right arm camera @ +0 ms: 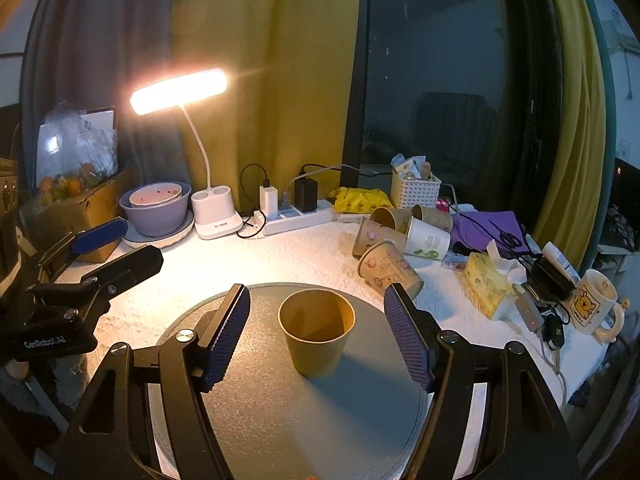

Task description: Flip cup upright

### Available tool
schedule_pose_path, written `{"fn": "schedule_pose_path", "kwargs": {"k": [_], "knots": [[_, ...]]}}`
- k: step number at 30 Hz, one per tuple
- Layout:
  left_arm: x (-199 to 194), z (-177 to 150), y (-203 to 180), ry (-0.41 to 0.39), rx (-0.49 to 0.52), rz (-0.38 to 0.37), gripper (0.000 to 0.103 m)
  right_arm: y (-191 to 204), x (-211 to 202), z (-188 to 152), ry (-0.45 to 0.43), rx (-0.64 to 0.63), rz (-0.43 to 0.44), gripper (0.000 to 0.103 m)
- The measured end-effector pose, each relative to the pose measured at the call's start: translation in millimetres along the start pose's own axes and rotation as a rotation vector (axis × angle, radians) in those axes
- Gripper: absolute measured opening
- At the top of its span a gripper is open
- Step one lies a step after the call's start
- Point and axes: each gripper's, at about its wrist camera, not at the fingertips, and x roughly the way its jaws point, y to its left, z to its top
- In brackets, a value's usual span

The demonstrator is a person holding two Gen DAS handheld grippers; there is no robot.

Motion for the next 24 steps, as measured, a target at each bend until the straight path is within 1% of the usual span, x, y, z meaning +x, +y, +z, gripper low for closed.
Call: {"fn": "schedule_pose_path", "kwargs": {"k": [24], "knots": [[1.4, -2.6, -3.8, 0.010, 0.008, -0.015, 0.094, 2.0, 3.1, -5.7, 0.014, 0.008, 0.010, 0.073]]}}
